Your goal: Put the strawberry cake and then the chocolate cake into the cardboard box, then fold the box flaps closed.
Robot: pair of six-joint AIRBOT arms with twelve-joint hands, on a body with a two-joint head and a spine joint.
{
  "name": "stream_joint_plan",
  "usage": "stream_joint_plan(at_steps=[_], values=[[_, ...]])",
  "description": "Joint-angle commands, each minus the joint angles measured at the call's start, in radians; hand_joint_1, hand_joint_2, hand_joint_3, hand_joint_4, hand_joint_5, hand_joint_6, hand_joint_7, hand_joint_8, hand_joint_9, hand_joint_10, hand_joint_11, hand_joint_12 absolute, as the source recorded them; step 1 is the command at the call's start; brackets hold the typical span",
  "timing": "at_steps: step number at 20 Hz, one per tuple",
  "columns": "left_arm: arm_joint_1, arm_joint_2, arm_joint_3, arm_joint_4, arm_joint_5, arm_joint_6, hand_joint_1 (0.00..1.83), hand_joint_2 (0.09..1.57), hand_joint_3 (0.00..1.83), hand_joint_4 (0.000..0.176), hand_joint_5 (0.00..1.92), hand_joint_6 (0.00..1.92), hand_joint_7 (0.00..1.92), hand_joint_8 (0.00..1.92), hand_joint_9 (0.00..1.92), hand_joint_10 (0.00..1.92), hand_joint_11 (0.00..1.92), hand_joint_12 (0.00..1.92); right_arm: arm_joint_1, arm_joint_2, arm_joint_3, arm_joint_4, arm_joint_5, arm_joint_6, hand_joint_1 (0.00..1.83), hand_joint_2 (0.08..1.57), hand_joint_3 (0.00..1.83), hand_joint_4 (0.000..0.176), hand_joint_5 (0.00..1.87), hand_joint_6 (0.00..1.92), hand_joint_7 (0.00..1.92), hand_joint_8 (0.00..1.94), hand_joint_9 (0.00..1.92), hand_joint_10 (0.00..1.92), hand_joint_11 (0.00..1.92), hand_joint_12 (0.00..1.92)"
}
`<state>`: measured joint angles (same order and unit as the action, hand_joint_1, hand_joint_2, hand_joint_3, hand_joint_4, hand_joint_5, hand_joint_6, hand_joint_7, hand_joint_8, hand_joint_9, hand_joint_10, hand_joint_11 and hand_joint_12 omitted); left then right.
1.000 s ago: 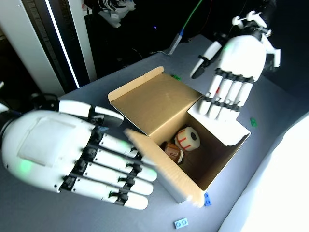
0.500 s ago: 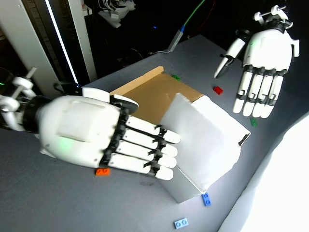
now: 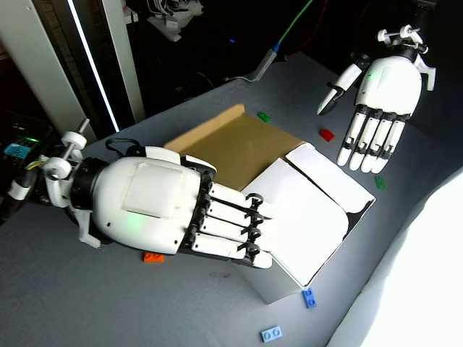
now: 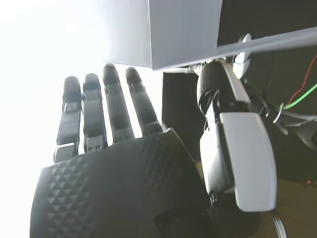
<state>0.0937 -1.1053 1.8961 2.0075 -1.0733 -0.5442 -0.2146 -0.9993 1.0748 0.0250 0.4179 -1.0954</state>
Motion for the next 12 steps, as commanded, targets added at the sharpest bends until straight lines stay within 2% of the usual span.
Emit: stream_joint_plan(at_steps=[1, 6, 7, 11, 12], values=[[0.004, 0.014, -0.007, -0.091, -0.011, 0.016, 0.0, 1.26, 0.0, 0.009, 0.08, 0.01, 0.1, 0.0, 0.08, 0.0, 0.0, 0.43, 0.011, 0.009, 0.006, -0.009, 0.094, 0.004, 0.0, 1.27, 0.0, 0.0, 0.11, 0.0, 0.16, 0.0, 0.13, 0.0, 0.0, 0.35], [0.067, 0.048, -0.081, -0.154, -0.048, 0.067, 0.0, 1.24, 0.0, 0.011, 0.08, 0.0, 0.12, 0.0, 0.1, 0.01, 0.0, 0.51, 0.009, -0.003, 0.016, -0.065, 0.03, 0.004, 0.0, 1.27, 0.0, 0.0, 0.12, 0.01, 0.18, 0.01, 0.13, 0.0, 0.0, 0.35], [0.076, 0.054, -0.098, -0.166, -0.054, 0.076, 0.0, 1.25, 0.0, 0.009, 0.08, 0.0, 0.13, 0.01, 0.11, 0.01, 0.0, 0.52, 0.009, -0.003, 0.016, -0.065, 0.03, 0.004, 0.0, 1.27, 0.0, 0.0, 0.11, 0.0, 0.16, 0.0, 0.11, 0.0, 0.0, 0.31], [0.121, 0.069, -0.134, -0.215, -0.065, 0.092, 0.0, 1.24, 0.0, 0.013, 0.06, 0.0, 0.12, 0.0, 0.11, 0.0, 0.0, 0.52, 0.016, 0.002, 0.016, -0.064, 0.045, 0.011, 0.0, 1.27, 0.0, 0.0, 0.12, 0.0, 0.17, 0.0, 0.13, 0.0, 0.0, 0.45], [0.137, 0.073, -0.145, -0.225, -0.065, 0.105, 0.0, 1.24, 0.0, 0.014, 0.07, 0.01, 0.12, 0.0, 0.11, 0.0, 0.0, 0.51, 0.023, 0.01, 0.013, -0.064, 0.049, 0.023, 0.0, 1.27, 0.0, 0.0, 0.11, 0.0, 0.16, 0.0, 0.13, 0.0, 0.0, 0.44]])
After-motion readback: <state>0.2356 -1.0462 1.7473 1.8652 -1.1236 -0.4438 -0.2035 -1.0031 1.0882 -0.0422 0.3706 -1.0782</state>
